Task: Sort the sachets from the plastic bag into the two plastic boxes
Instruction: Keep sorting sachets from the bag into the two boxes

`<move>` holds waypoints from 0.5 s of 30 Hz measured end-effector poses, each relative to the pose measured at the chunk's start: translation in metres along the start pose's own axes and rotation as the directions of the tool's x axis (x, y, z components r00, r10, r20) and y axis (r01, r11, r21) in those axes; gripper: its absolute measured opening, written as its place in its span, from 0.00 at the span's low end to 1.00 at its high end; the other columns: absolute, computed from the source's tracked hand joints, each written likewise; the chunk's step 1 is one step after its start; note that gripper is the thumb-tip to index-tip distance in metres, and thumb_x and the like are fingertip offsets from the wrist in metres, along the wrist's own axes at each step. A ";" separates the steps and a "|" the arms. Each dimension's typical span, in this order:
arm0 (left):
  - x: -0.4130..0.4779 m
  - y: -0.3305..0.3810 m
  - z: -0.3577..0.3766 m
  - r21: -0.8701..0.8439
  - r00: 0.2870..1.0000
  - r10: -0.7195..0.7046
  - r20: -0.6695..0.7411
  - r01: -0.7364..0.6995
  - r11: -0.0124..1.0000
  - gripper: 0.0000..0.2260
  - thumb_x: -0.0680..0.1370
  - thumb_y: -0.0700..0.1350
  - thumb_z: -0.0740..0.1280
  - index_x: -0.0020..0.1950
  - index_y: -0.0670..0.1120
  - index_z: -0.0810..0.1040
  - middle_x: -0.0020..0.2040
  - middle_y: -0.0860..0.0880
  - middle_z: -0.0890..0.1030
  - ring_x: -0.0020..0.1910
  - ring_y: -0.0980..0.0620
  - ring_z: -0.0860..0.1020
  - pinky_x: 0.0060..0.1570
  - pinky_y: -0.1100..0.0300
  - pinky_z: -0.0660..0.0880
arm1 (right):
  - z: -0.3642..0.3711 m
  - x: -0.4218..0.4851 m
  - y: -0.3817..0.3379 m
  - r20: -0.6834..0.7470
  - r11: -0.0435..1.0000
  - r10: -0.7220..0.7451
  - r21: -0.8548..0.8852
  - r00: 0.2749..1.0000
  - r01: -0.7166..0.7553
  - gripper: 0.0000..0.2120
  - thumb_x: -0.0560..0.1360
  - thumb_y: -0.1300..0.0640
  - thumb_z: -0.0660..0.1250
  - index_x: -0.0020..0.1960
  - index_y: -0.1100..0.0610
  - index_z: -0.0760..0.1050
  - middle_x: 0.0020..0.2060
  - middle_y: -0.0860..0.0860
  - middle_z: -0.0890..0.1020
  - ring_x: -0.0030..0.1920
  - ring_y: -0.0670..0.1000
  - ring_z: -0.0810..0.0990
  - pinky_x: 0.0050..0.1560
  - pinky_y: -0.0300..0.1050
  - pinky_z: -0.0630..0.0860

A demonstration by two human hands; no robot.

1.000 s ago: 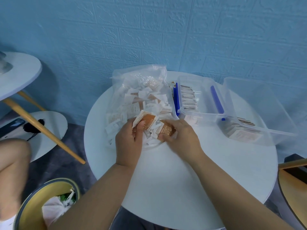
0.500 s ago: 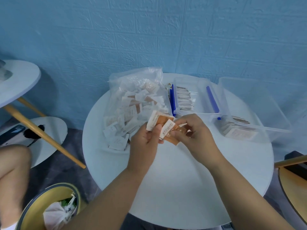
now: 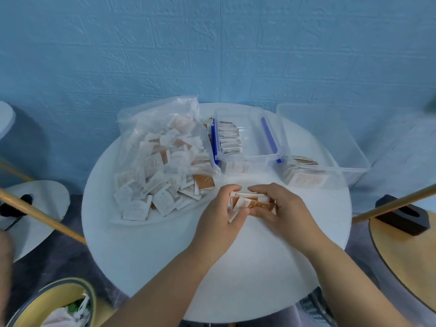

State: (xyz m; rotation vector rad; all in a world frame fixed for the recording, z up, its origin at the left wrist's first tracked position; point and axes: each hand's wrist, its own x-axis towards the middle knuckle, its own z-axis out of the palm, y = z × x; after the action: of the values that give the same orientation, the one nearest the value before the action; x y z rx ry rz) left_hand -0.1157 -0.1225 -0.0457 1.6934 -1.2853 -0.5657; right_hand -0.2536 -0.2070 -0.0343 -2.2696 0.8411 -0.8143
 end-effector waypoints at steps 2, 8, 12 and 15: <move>-0.001 0.000 0.004 0.073 1.000 0.008 0.008 -0.009 0.997 0.17 0.77 0.46 0.65 0.64 0.56 0.66 0.55 0.54 0.76 0.52 0.54 0.76 0.51 0.61 0.73 | 0.004 -0.003 0.008 0.053 0.991 -0.054 -0.117 0.997 0.060 0.18 0.69 0.52 0.73 0.58 0.47 0.75 0.43 0.40 0.74 0.44 0.41 0.73 0.45 0.28 0.68; -0.001 -0.007 0.007 0.265 0.989 0.147 -0.009 -0.140 0.954 0.16 0.77 0.46 0.64 0.64 0.48 0.71 0.55 0.50 0.78 0.54 0.52 0.75 0.54 0.60 0.70 | 0.002 -0.008 0.006 0.186 0.981 -0.052 -0.175 0.981 0.086 0.23 0.76 0.49 0.63 0.69 0.50 0.63 0.53 0.41 0.70 0.44 0.32 0.70 0.42 0.28 0.65; 0.001 -0.008 0.011 0.320 0.986 0.163 -0.018 -0.149 0.936 0.15 0.76 0.48 0.64 0.61 0.47 0.73 0.51 0.49 0.79 0.51 0.49 0.75 0.52 0.53 0.72 | 0.002 -0.006 0.006 0.204 0.994 -0.010 -0.101 0.979 0.031 0.22 0.76 0.53 0.64 0.67 0.53 0.63 0.52 0.44 0.70 0.42 0.30 0.71 0.41 0.25 0.66; 0.003 -0.007 0.009 0.300 0.992 0.128 0.004 -0.123 0.946 0.13 0.77 0.45 0.65 0.61 0.47 0.72 0.50 0.49 0.79 0.50 0.49 0.75 0.51 0.53 0.71 | -0.001 -0.004 0.006 0.172 0.995 0.035 -0.096 0.984 -0.018 0.22 0.73 0.49 0.67 0.64 0.50 0.65 0.50 0.43 0.71 0.41 0.32 0.71 0.40 0.27 0.67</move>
State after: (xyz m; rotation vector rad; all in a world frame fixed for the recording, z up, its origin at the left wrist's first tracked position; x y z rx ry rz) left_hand -0.1188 -0.1284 -0.0555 1.8391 -1.5155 -0.2907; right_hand -0.2585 -0.2085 -0.0393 -2.3668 0.8424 -0.5654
